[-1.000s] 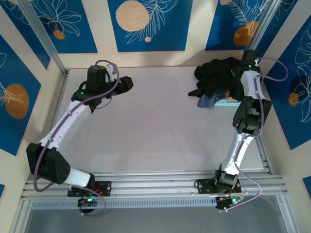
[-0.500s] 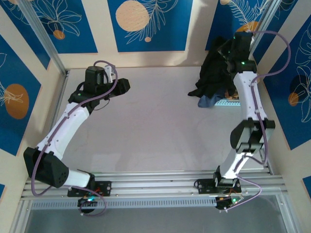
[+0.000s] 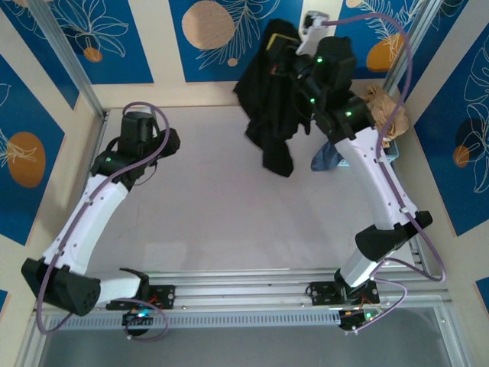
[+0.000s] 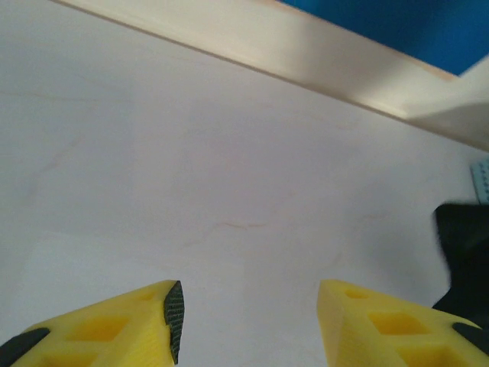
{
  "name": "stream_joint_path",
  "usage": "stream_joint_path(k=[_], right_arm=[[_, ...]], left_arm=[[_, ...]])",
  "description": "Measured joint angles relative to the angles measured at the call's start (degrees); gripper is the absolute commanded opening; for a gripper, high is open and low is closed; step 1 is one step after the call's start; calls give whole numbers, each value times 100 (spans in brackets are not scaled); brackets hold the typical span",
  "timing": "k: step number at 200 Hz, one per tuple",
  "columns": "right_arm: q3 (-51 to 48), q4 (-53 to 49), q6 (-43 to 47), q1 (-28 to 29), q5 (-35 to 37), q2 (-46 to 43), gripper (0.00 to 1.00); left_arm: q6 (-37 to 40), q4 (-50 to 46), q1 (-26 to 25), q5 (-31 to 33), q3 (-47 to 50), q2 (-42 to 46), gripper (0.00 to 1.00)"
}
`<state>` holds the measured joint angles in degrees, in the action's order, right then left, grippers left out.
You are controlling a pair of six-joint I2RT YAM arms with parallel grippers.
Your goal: Fold and stack the t-shirts
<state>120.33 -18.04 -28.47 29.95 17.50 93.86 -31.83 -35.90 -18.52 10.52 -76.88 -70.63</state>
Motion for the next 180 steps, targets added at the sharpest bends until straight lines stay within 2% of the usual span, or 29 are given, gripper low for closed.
stream_joint_path(k=[34, 53, 68, 107, 146, 180], right_arm=[[-1303, -22, -319, 632, -160, -103, 0], [-2411, -247, -564, 907, -223, -105, 0], [-3316, -544, -796, 1032, -249, -109, 0], [-5300, -1182, -1095, 745, -431, -597, 0], [-6214, -1604, -1106, 439, -654, -1390, 0], [-6704, -1878, -1152, 177, -905, -1672, 36]], left_arm=[[-28, -345, 0, 439, 39, 407, 55], [-70, -452, 2, 431, 249, 542, 58], [-81, -595, 2, 306, 437, 584, 65], [-258, -743, 0, -417, 1106, 520, 78], [-1010, -262, 0, -1228, 2288, 162, 88], [-1631, 518, 0, -1698, 2828, -496, 90]])
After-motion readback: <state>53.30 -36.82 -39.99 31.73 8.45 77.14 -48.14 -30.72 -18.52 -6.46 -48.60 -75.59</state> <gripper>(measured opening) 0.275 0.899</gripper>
